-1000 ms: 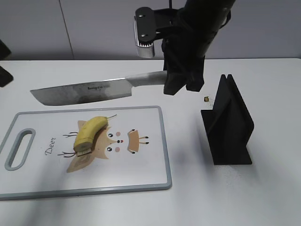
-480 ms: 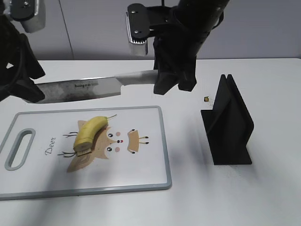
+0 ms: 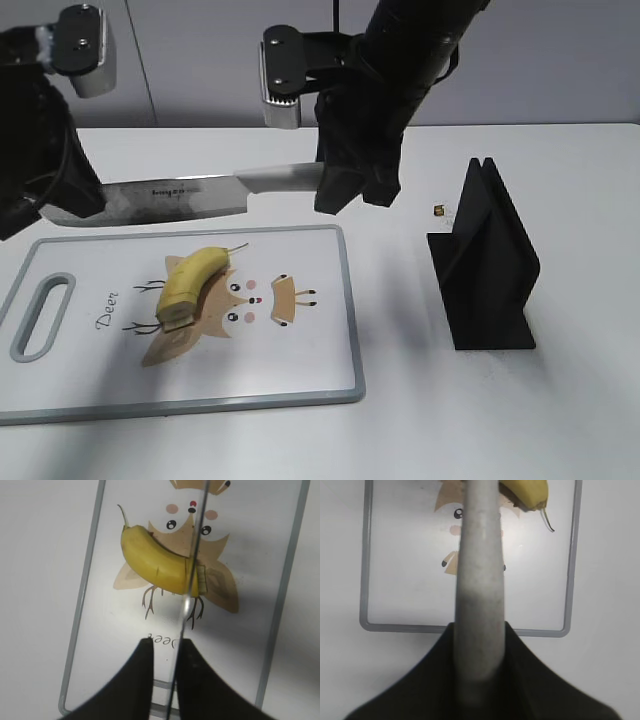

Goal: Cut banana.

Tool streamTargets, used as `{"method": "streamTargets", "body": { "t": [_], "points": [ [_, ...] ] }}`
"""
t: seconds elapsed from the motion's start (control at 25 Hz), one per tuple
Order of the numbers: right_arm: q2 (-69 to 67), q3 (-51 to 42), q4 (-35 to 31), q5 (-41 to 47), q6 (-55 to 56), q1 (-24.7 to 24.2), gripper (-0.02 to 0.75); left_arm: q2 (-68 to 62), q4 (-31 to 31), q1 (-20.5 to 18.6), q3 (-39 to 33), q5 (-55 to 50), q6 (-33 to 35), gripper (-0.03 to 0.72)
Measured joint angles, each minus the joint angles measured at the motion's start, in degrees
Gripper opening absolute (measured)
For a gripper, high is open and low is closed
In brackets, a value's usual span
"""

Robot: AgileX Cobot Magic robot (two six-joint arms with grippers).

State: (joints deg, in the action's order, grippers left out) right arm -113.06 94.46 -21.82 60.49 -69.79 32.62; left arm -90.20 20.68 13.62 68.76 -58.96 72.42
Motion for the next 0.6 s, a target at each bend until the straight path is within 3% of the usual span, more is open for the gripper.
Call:
{"method": "streamTargets", "body": {
  "t": [0.12, 0.6],
  "points": [
    [0.0, 0.0, 0.3, -0.6, 1.0, 0.0, 0.159, 0.0, -0.1, 0.0, 0.0, 0.6, 0.2, 0.006],
    [-3.1, 0.0, 1.8, -1.2, 6.0, 0.3, 0.162, -1.0, 0.5, 0.1, -7.0, 9.2, 0.6, -0.003]
  ]
}}
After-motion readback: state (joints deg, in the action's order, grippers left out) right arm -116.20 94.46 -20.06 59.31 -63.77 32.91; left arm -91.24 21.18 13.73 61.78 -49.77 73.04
